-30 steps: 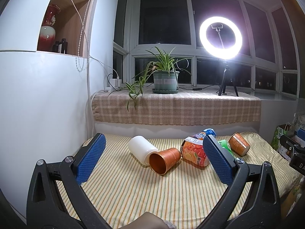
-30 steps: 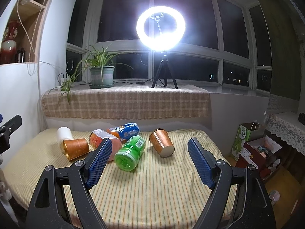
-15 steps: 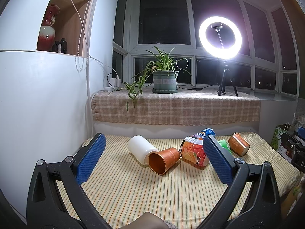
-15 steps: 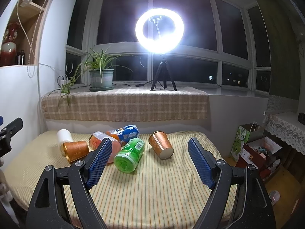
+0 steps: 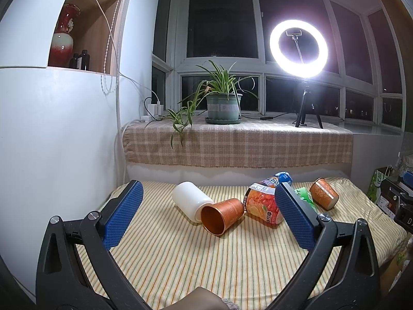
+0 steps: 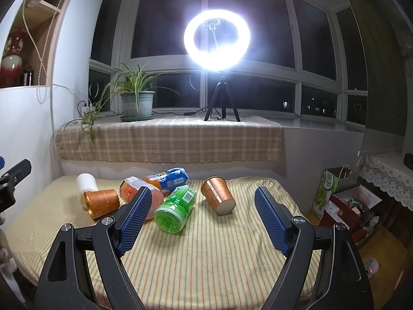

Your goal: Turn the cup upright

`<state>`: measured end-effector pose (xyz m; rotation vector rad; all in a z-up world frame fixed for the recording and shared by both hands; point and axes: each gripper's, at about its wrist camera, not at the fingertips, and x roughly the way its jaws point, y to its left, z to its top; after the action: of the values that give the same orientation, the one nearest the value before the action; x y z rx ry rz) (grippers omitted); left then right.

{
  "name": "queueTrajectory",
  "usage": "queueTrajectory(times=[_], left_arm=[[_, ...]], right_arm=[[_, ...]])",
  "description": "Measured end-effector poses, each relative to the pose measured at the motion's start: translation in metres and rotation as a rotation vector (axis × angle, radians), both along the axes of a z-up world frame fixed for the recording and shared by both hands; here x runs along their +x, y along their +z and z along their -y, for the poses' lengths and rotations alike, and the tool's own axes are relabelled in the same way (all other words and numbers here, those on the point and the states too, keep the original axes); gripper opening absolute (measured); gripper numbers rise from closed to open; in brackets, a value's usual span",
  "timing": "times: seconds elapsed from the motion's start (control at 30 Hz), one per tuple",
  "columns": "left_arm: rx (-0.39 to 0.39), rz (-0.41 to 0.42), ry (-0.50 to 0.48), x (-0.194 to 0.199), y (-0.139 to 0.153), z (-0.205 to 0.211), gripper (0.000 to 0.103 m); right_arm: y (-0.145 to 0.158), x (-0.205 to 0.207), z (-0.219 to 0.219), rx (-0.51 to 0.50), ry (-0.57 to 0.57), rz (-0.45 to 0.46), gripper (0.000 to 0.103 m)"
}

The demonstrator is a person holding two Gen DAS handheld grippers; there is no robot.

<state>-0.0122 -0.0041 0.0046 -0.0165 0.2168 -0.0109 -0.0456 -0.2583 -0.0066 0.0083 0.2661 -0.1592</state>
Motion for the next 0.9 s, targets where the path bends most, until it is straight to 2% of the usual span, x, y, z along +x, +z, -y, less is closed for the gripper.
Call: queueTrajectory(times=[0.57,0.7,0.9], left_arm=[[0.010,-0.012,-0.007,0.007,-0.008,0.003,0.103],[0.017,-0.040,-0.024,0.021,-0.008,0.005,0.103],[0.043,-0.106,-0.105,0.050,-0.005,0.009,0.103]], right_arm=[[-0.003,0.007,0.007,0.006,0.004,-0.018,0.082],[-0.005,0.016,0.010,0.007,0.004,-0.034,0.082],[-0.007,0.024,0.019,0.015,-0.009,-0.047,0.082]])
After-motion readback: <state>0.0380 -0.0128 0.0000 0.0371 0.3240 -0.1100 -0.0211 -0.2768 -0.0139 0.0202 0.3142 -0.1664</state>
